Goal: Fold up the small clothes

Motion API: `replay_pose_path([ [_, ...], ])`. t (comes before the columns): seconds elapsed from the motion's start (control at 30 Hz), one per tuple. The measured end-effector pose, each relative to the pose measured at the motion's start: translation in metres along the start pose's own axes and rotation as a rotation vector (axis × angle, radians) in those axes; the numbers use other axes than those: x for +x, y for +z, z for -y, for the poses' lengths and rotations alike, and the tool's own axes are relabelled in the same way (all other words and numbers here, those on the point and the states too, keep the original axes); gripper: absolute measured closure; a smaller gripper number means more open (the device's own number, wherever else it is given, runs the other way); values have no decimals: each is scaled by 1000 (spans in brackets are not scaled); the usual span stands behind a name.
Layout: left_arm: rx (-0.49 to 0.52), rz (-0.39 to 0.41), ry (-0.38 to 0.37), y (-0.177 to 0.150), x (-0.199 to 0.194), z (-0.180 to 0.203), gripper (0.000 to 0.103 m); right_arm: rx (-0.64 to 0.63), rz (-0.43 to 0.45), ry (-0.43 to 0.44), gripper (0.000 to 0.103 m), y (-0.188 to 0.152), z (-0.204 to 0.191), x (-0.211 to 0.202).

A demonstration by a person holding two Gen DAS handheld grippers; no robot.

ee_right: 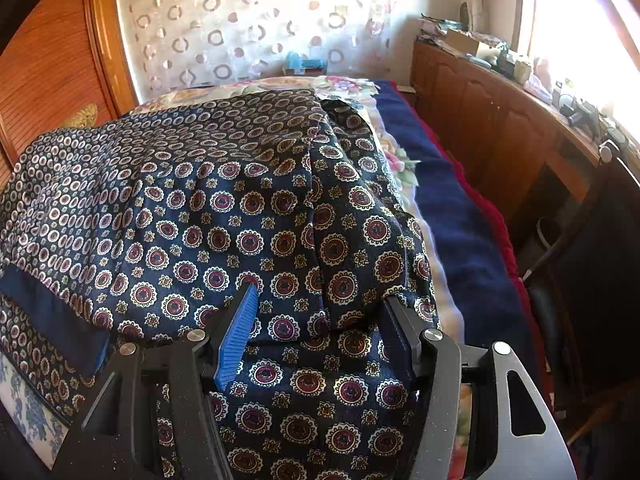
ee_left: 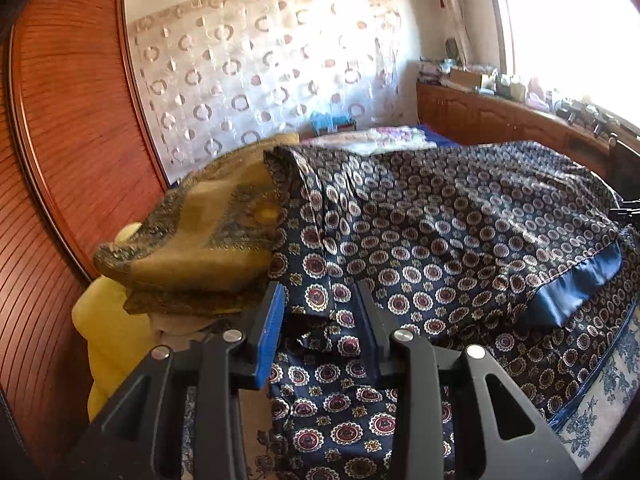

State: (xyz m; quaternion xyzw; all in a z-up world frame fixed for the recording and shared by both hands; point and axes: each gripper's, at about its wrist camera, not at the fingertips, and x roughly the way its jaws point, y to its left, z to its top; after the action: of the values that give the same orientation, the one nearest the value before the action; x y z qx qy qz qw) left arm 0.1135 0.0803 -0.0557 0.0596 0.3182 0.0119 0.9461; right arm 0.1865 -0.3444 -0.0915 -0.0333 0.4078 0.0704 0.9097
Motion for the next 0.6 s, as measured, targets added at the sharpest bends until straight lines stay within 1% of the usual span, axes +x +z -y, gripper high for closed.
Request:
replay_pose_path([
  [0.07, -11, -39, -23, 2, 7, -2, 69, 0, 0, 0, 43, 0, 0, 0],
  [0.17, 5, -81, -5, 2, 16, -2, 68, 0, 0, 0, 43, 0, 0, 0],
  [0.33, 49, -128, -2, 1, 30, 3, 68, 0, 0, 0, 43, 0, 0, 0],
  [0.37, 57, -137, 8, 1, 34, 4, 68, 0, 0, 0, 43, 0, 0, 0],
  [0.43, 66, -142, 31, 1, 38, 4, 68, 0, 1, 0, 43, 0, 0, 0],
  [0.47, 64, -138, 30, 3, 39, 3, 69, 0, 1, 0, 43, 0, 0, 0],
  [0.5, 61, -131, 29, 3, 38, 3, 82, 0, 1, 0, 43, 0, 0, 0],
  [0.53, 54, -119, 36, 4, 37, 1, 92, 0, 1, 0, 43, 0, 0, 0],
  [0.57, 36, -113, 27, 6, 35, -2, 99, 0, 1, 0, 43, 0, 0, 0],
  [0.6, 17, -104, 13, 7, 33, -6, 102, 0, 1, 0, 43, -1, 0, 0],
])
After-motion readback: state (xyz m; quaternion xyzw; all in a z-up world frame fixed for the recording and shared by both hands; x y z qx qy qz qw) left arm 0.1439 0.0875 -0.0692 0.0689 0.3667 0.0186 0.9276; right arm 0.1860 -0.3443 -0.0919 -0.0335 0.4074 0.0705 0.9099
